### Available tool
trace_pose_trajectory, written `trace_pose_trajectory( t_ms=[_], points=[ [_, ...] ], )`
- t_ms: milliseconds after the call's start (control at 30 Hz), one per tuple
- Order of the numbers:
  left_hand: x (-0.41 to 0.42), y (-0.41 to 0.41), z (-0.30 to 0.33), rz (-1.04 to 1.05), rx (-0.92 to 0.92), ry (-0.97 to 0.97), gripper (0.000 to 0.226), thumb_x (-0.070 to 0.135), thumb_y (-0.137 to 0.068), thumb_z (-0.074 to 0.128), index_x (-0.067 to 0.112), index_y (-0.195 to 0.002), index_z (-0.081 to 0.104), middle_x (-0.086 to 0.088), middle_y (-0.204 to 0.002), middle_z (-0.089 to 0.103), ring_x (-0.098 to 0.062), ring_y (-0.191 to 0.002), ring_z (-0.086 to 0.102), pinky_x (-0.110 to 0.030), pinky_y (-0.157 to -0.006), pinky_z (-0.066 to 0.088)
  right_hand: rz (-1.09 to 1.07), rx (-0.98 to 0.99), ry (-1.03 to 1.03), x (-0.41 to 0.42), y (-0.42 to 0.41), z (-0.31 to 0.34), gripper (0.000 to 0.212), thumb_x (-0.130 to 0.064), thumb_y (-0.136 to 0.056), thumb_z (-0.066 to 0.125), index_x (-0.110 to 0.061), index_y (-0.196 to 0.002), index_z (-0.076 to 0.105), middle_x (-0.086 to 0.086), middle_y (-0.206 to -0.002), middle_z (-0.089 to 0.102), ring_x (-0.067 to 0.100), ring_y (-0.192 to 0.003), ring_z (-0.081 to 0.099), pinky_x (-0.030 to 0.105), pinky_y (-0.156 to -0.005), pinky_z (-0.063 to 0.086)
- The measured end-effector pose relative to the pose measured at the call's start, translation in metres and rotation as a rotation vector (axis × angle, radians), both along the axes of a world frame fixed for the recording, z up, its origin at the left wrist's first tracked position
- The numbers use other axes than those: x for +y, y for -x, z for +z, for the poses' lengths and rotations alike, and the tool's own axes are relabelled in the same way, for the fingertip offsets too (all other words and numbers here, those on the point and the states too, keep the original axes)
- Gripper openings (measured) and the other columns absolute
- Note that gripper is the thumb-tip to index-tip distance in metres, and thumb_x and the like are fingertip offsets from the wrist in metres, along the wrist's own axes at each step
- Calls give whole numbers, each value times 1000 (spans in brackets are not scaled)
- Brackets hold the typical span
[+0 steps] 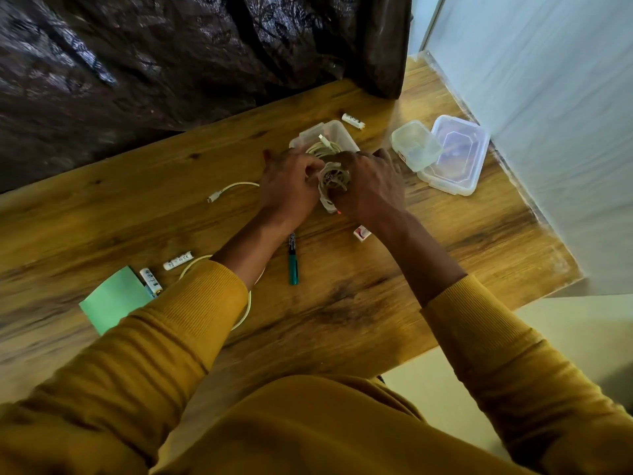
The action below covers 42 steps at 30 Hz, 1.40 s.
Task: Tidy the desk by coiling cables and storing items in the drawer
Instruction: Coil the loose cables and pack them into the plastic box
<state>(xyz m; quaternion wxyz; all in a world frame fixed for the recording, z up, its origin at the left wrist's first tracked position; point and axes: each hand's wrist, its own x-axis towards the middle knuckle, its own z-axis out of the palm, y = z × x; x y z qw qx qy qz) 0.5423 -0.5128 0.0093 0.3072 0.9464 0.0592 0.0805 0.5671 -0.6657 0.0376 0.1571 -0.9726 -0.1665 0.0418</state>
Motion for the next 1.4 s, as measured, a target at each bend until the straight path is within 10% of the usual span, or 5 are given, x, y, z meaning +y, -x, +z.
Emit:
trace_pose_trajectory(
  t_ms=[200, 900, 1400],
  points=[
    [-5, -11, 5, 41, -17, 2, 20, 20, -98, 66, 19, -113, 78, 4, -112, 78, -11, -102, 72, -37, -92, 59, -47, -54, 55, 2, -4, -2, 24, -26, -86, 77, -21, -109, 76, 8, -111, 70, 29, -109, 57, 39, -83, 48],
    [-11, -19, -7, 24, -37, -123, 18, 25, -97, 67, 21, -111, 78, 6, -106, 78, -9, -98, 71, -20, -78, 36, -188, -44, 242, 20, -6, 16, 16, -18, -95, 62, -13, -110, 68, 12, -101, 71, 34, -100, 67, 43, -90, 43],
    [-10, -23, -12, 28, -14, -165, 19, 30, -95, 66, 26, -107, 80, 8, -108, 78, -9, -100, 70, -21, -79, 33, -220, 118, -15, 3, -11, 10, 27, -30, -85, 79, -25, -111, 77, 2, -108, 74, 28, -99, 69, 42, -86, 55]
  ],
)
